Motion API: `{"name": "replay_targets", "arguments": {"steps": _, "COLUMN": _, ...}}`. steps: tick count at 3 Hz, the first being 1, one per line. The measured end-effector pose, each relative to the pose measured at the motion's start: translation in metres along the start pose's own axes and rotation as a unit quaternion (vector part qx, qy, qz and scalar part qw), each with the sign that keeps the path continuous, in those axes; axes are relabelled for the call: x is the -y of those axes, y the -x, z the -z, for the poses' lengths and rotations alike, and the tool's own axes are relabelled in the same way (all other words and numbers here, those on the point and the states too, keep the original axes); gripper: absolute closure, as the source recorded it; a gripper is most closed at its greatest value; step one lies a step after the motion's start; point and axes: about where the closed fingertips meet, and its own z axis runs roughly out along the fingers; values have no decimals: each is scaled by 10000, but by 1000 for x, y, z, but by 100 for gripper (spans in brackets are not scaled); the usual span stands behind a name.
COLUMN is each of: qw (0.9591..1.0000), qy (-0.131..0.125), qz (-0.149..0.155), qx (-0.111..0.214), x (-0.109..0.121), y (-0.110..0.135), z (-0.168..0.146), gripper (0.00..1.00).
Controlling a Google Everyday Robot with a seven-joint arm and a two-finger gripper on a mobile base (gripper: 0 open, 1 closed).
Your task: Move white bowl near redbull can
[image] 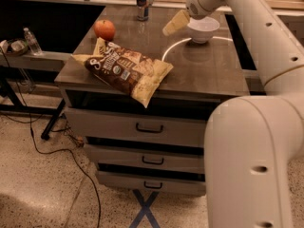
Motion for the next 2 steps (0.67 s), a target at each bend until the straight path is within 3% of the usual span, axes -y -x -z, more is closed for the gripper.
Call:
{"name": "replay_targets", "arguments": {"steps": 1, "qw": 9991, "qy": -63, "qz": -338, "qx": -230, "x": 19, "y": -34, "z": -40, "gripper": 0}}
{"name": "replay_targets", "arguments": {"steps": 2, "qw": 9974, "qy": -306, "qz": -602, "qx": -271, "x": 43, "y": -51, "z": -46, "gripper": 0}}
